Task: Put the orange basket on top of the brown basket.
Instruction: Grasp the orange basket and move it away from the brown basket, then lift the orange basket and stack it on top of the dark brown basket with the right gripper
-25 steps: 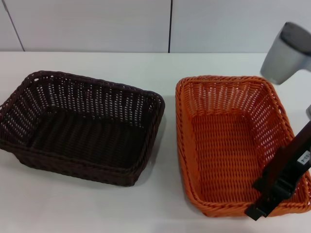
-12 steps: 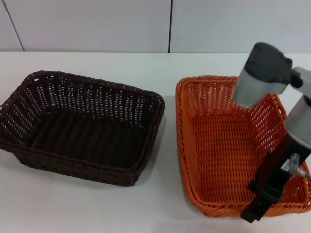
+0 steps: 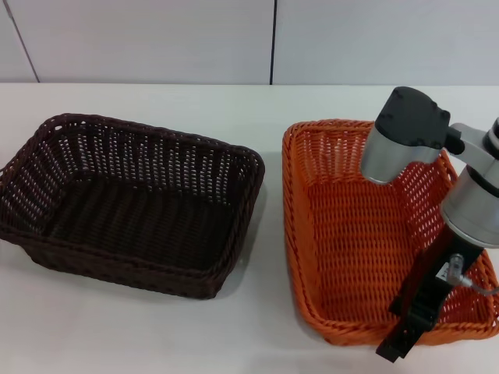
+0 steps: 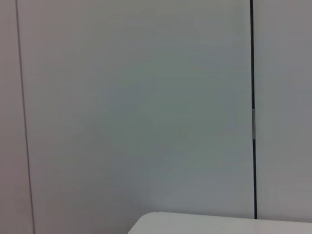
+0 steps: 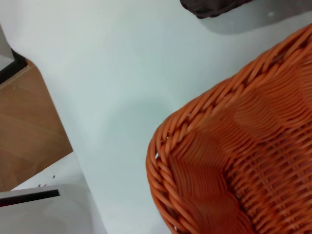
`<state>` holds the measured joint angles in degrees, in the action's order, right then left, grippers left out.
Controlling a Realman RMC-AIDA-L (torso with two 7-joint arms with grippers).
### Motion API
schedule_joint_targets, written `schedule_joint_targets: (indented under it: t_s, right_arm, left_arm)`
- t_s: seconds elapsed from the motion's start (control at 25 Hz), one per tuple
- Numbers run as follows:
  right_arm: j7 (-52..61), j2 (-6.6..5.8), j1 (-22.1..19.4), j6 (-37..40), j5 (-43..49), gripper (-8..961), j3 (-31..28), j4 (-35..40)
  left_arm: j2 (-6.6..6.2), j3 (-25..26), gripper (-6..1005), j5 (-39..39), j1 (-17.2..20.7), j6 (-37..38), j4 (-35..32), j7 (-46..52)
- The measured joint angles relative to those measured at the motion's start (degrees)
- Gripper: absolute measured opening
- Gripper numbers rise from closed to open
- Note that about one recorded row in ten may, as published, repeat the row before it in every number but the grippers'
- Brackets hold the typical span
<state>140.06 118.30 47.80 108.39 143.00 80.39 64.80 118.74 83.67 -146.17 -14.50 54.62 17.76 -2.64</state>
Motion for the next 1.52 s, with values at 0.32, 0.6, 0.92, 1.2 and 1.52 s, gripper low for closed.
schedule_joint_targets:
  t_s: [0.32, 0.6, 0.92, 1.2, 1.52]
  right_arm:
    - [-1.2, 0.07, 0.1, -1.4, 0.7, 656, 1.7, -0.8]
    - [-2.3, 0.26, 0.1, -2.7, 1.6, 533, 4.5, -0.9]
    - [-1.8, 0.39, -0.1, -2.5, 4.9, 346, 4.9, 2.7]
    - [0.7, 0.44, -0.9, -3.1, 5.4, 276, 4.0, 9.9]
    - [2.5, 0.44, -0.7, -3.2, 6.8, 192, 4.1, 14.9]
  left_arm:
    - [0.00, -0.1, 645, -0.1, 0.0, -0.1, 0.0, -0.1]
    - [-0.04, -0.1, 645, 0.0, -0.6, -0.1, -0.5, -0.3]
    - [-0.17, -0.1, 641, 0.2, -1.6, -0.2, -1.6, -0.3]
    - [-0.20, 0.4, 637, 0.2, -1.8, 0.2, -1.6, -0.4]
    - [-0.44, 2.3, 637, 0.2, -1.1, 1.1, -1.5, -0.5]
